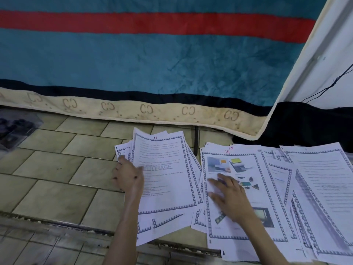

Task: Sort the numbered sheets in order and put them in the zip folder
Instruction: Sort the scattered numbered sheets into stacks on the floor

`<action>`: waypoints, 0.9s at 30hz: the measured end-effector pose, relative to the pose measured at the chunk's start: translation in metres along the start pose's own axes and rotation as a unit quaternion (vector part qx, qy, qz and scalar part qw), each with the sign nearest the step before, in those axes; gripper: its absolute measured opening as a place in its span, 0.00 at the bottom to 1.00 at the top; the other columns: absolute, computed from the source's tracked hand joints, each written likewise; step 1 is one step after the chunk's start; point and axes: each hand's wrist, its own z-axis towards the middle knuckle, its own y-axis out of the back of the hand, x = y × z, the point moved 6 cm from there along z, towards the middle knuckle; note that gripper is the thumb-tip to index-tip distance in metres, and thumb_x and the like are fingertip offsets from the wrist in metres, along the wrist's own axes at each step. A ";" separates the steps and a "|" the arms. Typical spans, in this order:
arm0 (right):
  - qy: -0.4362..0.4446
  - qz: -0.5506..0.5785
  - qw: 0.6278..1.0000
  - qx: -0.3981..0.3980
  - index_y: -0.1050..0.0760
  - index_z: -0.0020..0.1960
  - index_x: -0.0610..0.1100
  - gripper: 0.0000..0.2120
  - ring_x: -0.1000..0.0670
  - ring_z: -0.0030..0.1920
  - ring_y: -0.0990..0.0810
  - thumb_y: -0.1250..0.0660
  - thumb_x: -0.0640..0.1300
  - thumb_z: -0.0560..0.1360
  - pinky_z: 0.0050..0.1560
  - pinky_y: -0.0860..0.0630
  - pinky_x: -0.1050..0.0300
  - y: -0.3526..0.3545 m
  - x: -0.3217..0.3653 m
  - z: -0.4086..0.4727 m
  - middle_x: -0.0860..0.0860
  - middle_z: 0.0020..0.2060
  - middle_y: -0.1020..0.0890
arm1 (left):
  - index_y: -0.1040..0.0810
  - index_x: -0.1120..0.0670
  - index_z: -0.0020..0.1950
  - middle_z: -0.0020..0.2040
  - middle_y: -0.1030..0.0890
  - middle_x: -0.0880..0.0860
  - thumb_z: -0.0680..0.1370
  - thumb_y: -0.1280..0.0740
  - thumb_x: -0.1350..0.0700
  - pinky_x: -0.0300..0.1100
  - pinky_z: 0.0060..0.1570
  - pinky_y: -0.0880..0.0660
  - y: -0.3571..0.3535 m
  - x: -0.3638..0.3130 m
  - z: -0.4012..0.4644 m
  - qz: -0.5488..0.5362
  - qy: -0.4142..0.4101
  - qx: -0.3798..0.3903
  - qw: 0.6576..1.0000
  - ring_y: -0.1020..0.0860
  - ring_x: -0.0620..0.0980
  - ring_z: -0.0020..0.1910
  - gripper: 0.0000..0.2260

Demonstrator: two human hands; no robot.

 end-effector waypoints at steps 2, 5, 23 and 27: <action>-0.029 0.007 1.000 0.007 0.32 0.69 0.56 0.30 0.47 0.70 0.35 0.54 0.66 0.73 0.66 0.36 0.48 0.000 0.003 0.002 0.52 0.68 0.31 | 0.27 0.58 0.60 0.56 0.23 0.62 0.77 0.35 0.55 0.55 0.54 0.30 0.014 -0.007 0.003 -0.016 -0.039 -0.050 0.998 0.26 0.62 0.57 0.13; -0.042 0.008 0.999 0.027 0.35 0.71 0.57 0.22 0.49 0.72 0.40 0.43 0.59 0.78 0.68 0.39 0.51 0.002 0.004 0.011 0.54 0.71 0.36 | 0.26 0.59 0.57 0.51 0.20 0.61 0.78 0.37 0.58 0.47 0.41 0.28 0.031 -0.021 0.000 -0.090 -0.069 -0.046 0.992 0.22 0.61 0.49 0.09; -0.210 0.499 0.838 -0.066 0.26 0.52 0.40 0.24 0.49 0.46 0.23 0.21 0.48 0.63 0.47 0.27 0.55 -0.011 0.050 0.106 0.49 0.43 0.21 | 0.21 0.58 0.58 0.54 0.17 0.57 0.59 0.22 0.48 0.58 0.57 0.25 -0.005 0.019 0.021 -0.415 0.042 0.289 0.862 0.19 0.57 0.53 0.30; -0.190 0.561 0.802 -0.079 0.33 0.29 0.45 0.18 0.51 0.32 0.34 0.24 0.41 0.66 0.39 0.35 0.57 -0.004 0.043 0.102 0.49 0.29 0.32 | 0.20 0.60 0.55 0.52 0.17 0.60 0.61 0.25 0.45 0.56 0.53 0.22 -0.010 0.026 0.033 -0.450 0.077 0.296 0.839 0.18 0.59 0.49 0.28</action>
